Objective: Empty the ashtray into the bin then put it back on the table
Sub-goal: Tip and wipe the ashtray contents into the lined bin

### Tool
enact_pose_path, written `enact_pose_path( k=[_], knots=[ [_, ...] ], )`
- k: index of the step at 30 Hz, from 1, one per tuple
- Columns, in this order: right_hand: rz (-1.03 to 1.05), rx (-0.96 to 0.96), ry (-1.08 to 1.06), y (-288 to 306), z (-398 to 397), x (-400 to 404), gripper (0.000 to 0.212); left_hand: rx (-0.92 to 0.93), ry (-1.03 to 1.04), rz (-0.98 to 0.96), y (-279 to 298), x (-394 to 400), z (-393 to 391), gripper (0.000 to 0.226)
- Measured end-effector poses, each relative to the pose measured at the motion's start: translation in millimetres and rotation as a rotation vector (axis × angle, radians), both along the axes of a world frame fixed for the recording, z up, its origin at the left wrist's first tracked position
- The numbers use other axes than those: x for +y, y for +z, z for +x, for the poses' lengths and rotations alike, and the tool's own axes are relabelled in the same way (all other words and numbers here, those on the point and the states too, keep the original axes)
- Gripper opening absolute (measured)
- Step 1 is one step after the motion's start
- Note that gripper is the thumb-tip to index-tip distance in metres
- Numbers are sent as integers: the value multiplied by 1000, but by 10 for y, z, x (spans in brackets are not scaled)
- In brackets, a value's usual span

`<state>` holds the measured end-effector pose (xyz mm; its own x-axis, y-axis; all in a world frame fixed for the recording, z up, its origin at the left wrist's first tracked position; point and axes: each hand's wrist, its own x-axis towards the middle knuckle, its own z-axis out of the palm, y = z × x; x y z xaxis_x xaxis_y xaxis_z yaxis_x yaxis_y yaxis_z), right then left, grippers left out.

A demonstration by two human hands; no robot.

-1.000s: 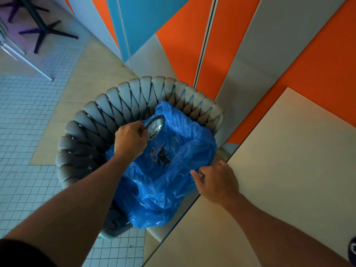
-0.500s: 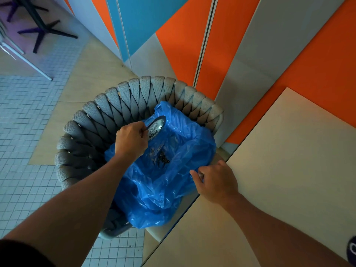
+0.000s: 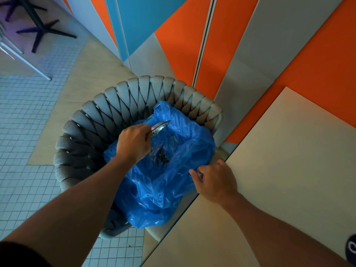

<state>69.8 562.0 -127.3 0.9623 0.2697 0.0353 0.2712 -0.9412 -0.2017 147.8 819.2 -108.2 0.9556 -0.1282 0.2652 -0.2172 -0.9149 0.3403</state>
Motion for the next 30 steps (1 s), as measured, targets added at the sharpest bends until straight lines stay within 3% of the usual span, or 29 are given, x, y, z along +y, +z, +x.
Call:
enact_pose_path(
  k=[13, 30],
  knots=[
    [-8, -21, -8, -47, 1, -4, 53, -6, -9, -2, 35, -63, -7, 17],
    [-10, -36, -5, -26, -5, 8, 52, -91, -182, 207, 13, -58, -50, 12]
  ],
)
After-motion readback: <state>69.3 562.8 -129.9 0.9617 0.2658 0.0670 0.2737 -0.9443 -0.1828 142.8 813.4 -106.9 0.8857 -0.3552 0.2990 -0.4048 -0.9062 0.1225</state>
